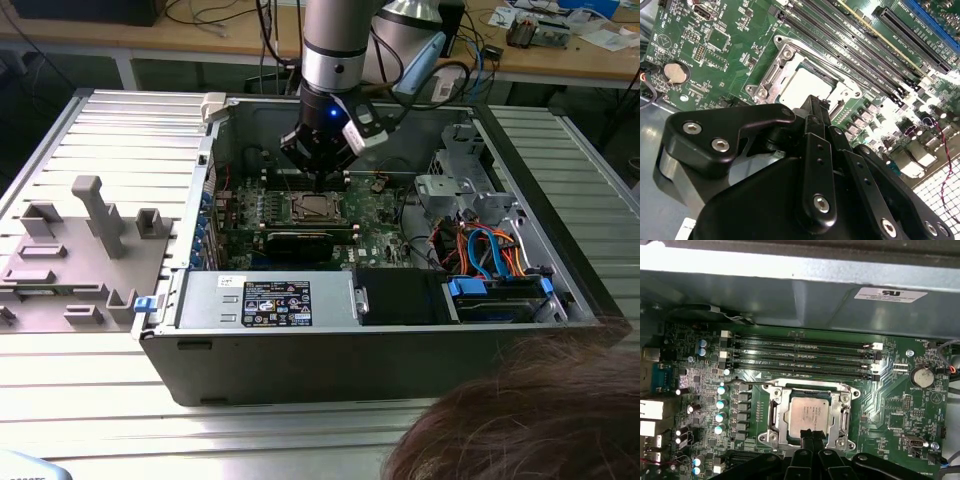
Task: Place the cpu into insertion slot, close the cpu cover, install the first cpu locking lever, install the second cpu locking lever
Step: 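Install the first cpu locking lever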
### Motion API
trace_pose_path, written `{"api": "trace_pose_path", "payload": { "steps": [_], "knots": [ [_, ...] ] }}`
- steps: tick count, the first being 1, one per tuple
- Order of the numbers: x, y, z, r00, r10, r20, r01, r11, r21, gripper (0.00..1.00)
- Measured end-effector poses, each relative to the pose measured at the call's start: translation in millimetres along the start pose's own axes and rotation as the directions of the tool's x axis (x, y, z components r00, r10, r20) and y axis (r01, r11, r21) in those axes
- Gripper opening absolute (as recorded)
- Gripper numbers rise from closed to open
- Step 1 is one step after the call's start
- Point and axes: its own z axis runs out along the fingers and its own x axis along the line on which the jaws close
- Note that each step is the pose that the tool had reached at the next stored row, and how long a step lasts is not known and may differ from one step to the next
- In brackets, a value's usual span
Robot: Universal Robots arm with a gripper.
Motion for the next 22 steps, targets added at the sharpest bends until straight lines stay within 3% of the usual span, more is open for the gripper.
{"api": "trace_pose_path", "payload": {
  "steps": [9,22],
  "knots": [
    [0.0,0.0,0.0,0.9982,-0.061,0.0012,0.061,0.9982,0.0012,0.11],
    [0.0,0.0,0.0,0.9897,-0.143,0.0027,0.143,0.9897,0.0031,0.11]
  ]
}}
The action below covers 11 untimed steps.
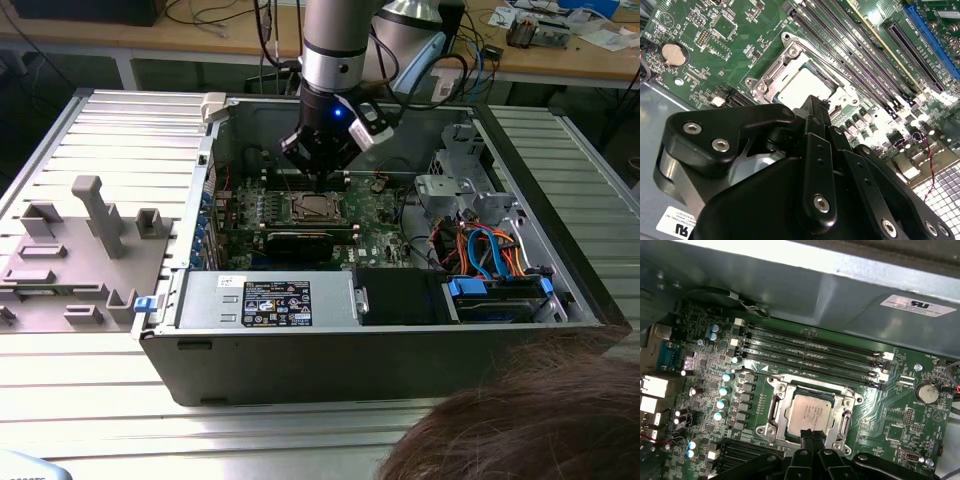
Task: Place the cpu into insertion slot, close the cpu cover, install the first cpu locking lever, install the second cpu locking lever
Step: 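Install the first cpu locking lever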
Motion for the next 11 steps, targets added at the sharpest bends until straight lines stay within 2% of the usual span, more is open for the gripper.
{"api": "trace_pose_path", "payload": {
  "steps": [11],
  "knots": [
    [0.0,0.0,0.0,0.998,-0.064,0.0011,0.064,0.998,0.0013,0.11]
  ]
}}
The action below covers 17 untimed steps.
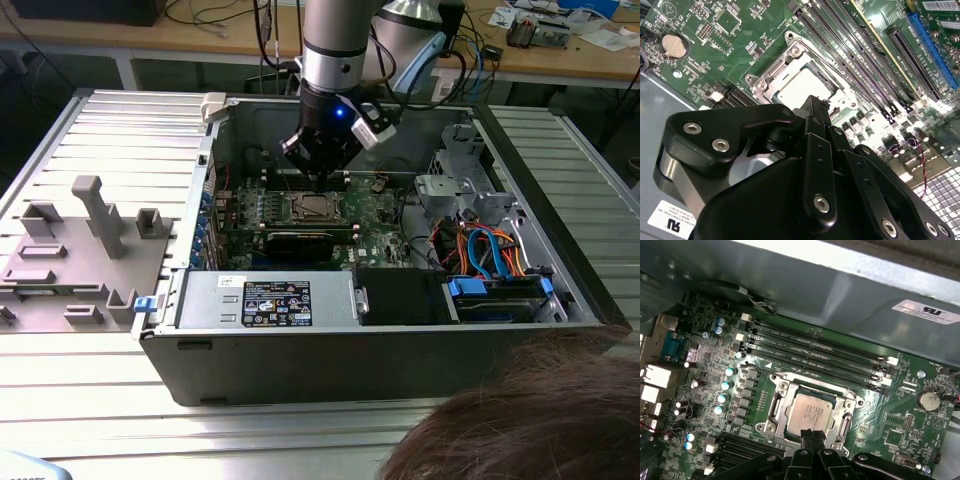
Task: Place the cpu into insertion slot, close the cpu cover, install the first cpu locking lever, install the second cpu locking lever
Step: 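Install the first cpu locking lever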
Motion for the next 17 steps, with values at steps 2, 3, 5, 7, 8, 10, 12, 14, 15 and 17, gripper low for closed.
{"api": "trace_pose_path", "payload": {
  "steps": [2,3,5,7,8,10,12,14,15,17],
  "knots": [
    [0.0,0.0,0.0,1.0,-0.01,0.0002,0.01,1.0,0.0002,0.11],
    [0.0,0.0,0.0,0.9998,-0.018,0.0004,0.018,0.9998,0.0003,0.11],
    [0.0,0.0,0.0,0.9996,-0.027,0.0005,0.027,0.9996,0.0005,0.11],
    [0.0,0.0,0.0,0.9993,-0.037,0.0008,0.037,0.9993,0.0007,0.11],
    [0.0,0.0,0.0,0.9991,-0.043,0.0009,0.043,0.9991,0.0008,0.11],
    [0.0,0.0,0.0,0.9986,-0.053,0.001,0.053,0.9986,0.0011,0.11],
    [0.0,0.0,0.0,0.998,-0.063,0.0012,0.063,0.998,0.0013,0.11],
    [0.0,0.0,0.0,0.997,-0.077,0.0015,0.077,0.997,0.0016,0.11],
    [0.0,0.0,0.0,0.9964,-0.085,0.0017,0.085,0.9964,0.0017,0.11],
    [0.0,0.0,0.0,0.9955,-0.095,0.0018,0.095,0.9955,0.002,0.11]
  ]
}}
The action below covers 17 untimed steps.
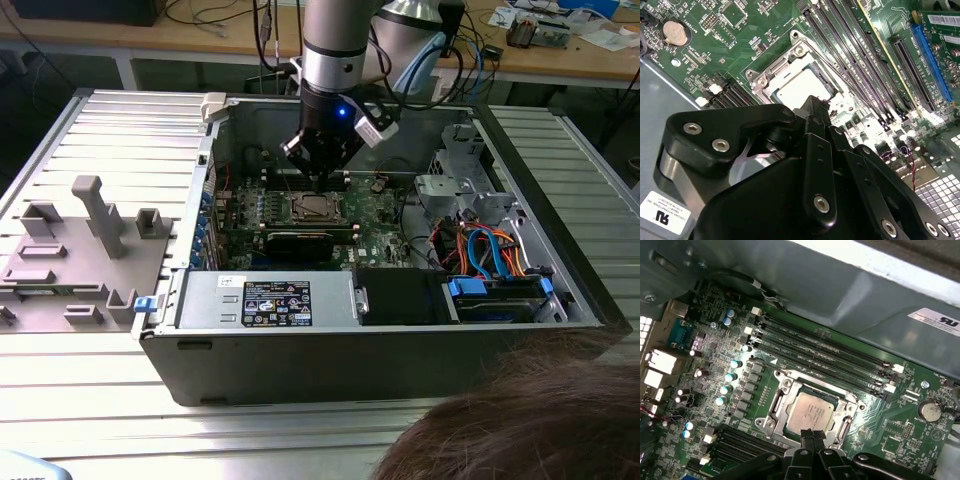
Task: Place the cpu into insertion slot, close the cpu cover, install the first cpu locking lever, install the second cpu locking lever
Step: 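Install the first cpu locking lever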
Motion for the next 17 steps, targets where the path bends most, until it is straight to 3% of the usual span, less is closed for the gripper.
{"api": "trace_pose_path", "payload": {
  "steps": [6,17],
  "knots": [
    [0.0,0.0,0.0,0.9996,-0.028,0.0006,0.028,0.9996,0.0006,0.11],
    [0.0,0.0,0.0,0.9955,-0.094,0.0018,0.094,0.9955,0.002,0.11]
  ]
}}
